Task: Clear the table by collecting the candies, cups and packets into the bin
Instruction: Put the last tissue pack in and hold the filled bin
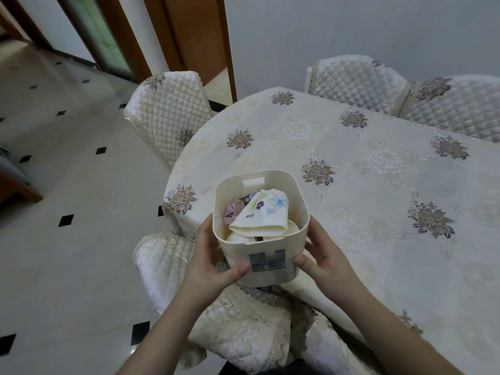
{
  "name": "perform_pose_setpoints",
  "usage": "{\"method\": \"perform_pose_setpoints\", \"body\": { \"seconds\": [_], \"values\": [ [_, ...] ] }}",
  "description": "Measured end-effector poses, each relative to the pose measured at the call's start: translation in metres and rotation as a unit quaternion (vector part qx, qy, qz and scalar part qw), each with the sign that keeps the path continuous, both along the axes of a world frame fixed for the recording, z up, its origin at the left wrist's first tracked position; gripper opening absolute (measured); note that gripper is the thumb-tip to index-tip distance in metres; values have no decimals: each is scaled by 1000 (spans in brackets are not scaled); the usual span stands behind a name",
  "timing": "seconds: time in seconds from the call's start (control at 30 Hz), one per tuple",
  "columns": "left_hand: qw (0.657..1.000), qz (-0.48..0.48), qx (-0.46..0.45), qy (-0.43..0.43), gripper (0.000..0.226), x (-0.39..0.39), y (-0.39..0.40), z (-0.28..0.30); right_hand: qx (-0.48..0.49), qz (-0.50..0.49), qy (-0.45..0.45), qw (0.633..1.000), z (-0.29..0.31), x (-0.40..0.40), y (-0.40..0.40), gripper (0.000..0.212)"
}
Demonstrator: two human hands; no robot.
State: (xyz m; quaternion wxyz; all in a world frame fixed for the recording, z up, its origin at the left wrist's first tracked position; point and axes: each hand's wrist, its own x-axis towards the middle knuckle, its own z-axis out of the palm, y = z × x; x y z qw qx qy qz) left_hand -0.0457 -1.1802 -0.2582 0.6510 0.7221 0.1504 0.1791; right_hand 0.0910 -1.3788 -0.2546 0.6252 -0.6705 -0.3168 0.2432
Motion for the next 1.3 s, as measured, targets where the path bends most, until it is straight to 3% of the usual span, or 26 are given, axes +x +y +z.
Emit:
{"method": "perform_pose_setpoints", "body": {
  "seconds": [0.2, 0.57, 0.8, 1.3],
  "values": [
    [997, 52, 45, 32, 85, -18, 10, 3, -10, 20, -3, 1000, 2, -10, 12, 78],
    [987, 130, 50, 79, 100, -70, 19, 16, -16, 84, -5, 996, 7, -27, 42, 80],
    [982, 169, 40, 68, 90, -112, 34, 26, -4, 147, -9, 989, 16, -52, 76, 79],
    [965, 254, 44, 52, 90, -305, 114, 17, -29, 250, 4, 968, 13, -214, 196, 80]
  ]
}}
